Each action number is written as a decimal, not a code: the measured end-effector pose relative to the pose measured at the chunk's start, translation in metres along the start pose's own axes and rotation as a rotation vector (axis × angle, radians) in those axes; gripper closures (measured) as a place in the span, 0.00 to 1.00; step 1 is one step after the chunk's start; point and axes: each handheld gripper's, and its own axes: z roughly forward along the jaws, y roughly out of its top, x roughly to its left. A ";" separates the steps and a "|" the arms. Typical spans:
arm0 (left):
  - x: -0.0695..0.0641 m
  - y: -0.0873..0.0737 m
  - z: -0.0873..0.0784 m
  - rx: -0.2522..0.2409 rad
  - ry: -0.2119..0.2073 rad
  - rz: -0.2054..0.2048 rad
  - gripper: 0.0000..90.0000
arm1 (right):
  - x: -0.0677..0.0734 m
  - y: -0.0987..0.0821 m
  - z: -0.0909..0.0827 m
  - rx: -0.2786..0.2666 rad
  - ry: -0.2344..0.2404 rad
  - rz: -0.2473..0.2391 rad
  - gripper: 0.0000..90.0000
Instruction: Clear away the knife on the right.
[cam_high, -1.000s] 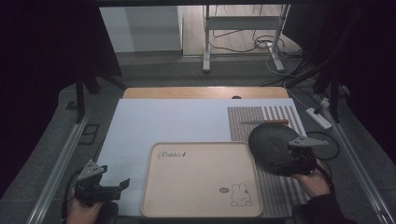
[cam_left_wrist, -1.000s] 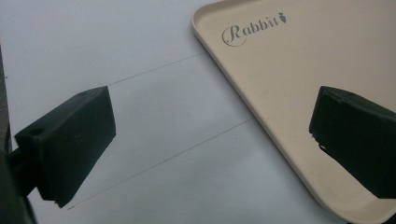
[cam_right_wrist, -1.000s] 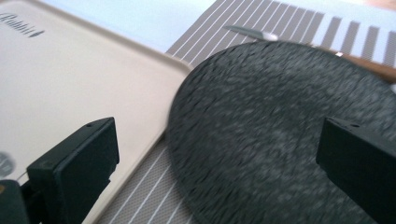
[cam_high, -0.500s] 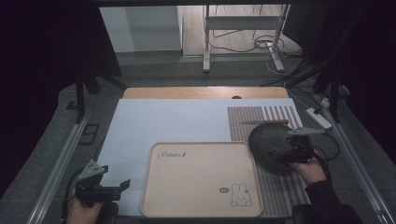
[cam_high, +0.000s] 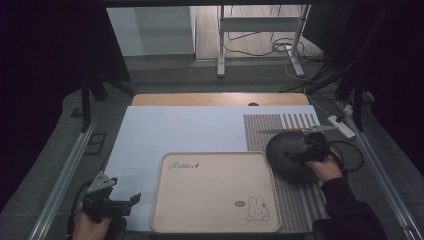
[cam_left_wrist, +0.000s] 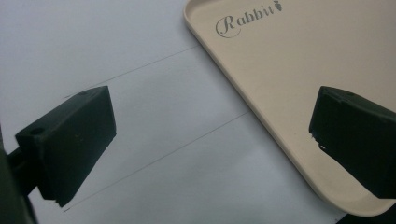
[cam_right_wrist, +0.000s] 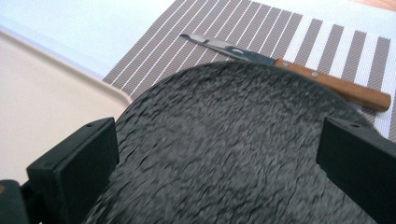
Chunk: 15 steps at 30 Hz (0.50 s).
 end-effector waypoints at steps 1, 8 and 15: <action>0.000 0.000 0.000 0.002 -0.002 0.001 0.01 | -0.001 0.002 0.002 0.001 -0.004 0.000 0.00; 0.001 0.000 0.000 0.004 -0.018 0.006 0.01 | -0.010 0.014 0.015 0.016 -0.035 -0.003 0.00; 0.003 0.000 0.000 -0.006 -0.039 -0.015 0.01 | -0.025 0.025 0.027 0.049 -0.047 0.049 0.00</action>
